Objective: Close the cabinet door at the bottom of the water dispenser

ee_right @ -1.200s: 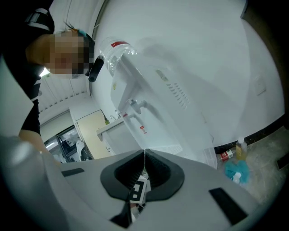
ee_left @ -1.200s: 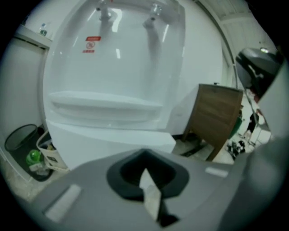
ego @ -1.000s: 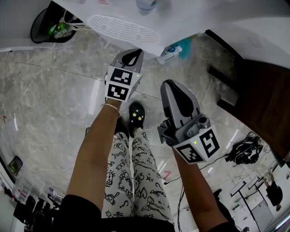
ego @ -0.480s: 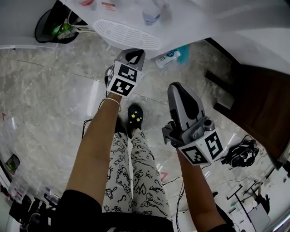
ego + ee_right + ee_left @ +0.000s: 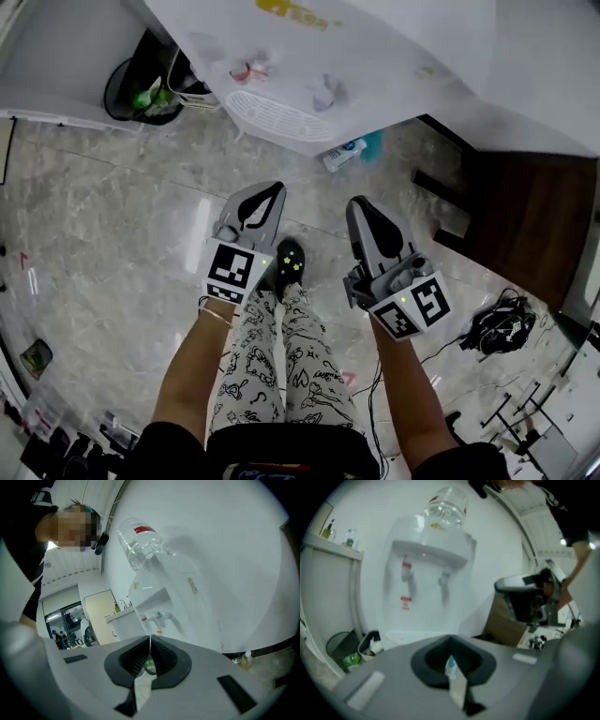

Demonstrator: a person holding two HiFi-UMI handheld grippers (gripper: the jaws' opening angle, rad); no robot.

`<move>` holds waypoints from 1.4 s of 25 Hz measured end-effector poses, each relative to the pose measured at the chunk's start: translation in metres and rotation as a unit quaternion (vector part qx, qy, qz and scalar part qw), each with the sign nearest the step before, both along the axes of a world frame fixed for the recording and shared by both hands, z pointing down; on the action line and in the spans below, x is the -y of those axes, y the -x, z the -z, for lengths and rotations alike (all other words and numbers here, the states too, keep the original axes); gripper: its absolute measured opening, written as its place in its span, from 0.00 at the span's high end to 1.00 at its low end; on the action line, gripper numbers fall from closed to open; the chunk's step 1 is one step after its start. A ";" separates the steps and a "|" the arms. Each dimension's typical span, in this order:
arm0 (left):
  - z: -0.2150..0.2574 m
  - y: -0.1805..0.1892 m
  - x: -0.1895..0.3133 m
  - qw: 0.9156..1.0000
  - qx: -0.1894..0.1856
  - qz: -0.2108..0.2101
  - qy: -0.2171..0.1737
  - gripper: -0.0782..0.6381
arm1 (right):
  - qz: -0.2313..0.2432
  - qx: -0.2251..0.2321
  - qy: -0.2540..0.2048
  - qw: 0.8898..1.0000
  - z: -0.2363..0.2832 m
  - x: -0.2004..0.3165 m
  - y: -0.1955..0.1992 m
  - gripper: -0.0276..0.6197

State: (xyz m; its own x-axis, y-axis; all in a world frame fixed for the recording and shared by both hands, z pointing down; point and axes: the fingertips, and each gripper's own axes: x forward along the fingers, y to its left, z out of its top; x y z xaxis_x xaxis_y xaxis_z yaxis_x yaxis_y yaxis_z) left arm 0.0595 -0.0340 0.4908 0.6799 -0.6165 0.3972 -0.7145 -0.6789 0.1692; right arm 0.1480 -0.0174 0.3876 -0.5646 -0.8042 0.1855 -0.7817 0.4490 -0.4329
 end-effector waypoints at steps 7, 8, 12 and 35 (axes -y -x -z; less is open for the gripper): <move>0.189 0.045 -0.009 0.995 -0.049 0.032 -0.076 0.90 | 0.043 0.025 -0.050 0.998 0.110 -0.010 0.051 0.93; 0.214 0.052 -0.014 0.995 -0.050 0.031 -0.081 0.90 | 0.049 0.029 -0.054 0.997 0.129 -0.016 0.058 0.93; 0.303 0.069 -0.062 0.996 -0.038 -0.003 -0.075 0.90 | 0.065 0.019 -0.063 0.996 0.206 -0.051 0.070 0.93; 0.407 0.091 -0.103 0.990 0.002 0.031 -0.139 0.90 | 0.141 0.007 -0.118 0.983 0.304 -0.107 0.088 0.93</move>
State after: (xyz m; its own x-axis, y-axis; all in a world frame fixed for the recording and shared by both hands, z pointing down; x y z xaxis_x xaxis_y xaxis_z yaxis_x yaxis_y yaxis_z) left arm -0.0316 0.0693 0.0839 0.6367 -0.7423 0.2088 -0.7560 -0.6542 -0.0205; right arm 0.0596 0.0898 0.0832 -0.7718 -0.6358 0.0031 -0.6074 0.7358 -0.2993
